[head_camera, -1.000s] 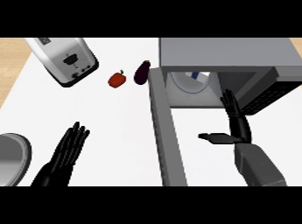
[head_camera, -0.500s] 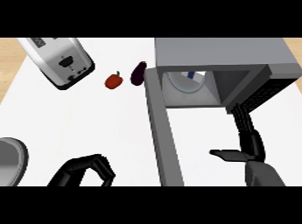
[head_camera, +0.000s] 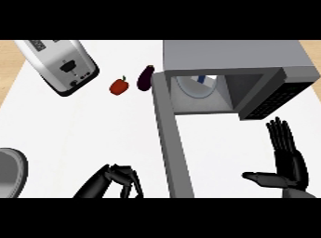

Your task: Pick up the milk, place it into the microwave and close the microwave

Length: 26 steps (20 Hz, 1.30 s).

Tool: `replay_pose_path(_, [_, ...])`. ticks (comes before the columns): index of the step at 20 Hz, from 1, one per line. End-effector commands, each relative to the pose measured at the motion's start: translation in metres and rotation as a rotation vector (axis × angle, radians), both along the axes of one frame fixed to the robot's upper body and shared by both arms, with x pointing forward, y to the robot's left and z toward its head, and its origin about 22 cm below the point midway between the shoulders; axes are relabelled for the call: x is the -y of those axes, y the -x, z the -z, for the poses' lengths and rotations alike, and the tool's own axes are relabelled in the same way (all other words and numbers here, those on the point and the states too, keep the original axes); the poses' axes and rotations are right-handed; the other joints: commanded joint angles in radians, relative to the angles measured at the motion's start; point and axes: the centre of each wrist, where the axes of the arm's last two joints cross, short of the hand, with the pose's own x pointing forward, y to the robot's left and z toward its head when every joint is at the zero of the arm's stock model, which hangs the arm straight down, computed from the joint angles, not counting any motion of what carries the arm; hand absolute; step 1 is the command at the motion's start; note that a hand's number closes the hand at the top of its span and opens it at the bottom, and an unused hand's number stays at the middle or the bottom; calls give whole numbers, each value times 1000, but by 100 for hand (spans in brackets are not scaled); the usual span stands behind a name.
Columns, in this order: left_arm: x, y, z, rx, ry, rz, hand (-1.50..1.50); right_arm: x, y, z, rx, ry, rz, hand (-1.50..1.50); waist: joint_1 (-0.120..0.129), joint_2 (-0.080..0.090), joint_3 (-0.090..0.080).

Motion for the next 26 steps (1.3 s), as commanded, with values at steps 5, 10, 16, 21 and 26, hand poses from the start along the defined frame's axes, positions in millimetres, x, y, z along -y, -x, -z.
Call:
replay_pose_path(5, [65,-18,24,-52,-14,131,150,23,47,-57,57,-24,-53,-150,2,4,0])
replay_pose_path(10, [118,-16,40,15,-64,174,150,35,56,-85,92,-33,-77,-150,1,8,0])
replay_pose_path(16, [151,-34,30,-21,-58,163,150,25,59,-122,152,-47,-160,-150,-30,13,-1])
replay_pose_path(21, [164,-48,26,43,-71,122,150,14,59,-132,156,-59,-210,-150,-71,21,-2])
replay_pose_path(26, [175,-67,4,61,-61,73,150,19,53,-151,158,-16,-275,-150,-120,31,-3])
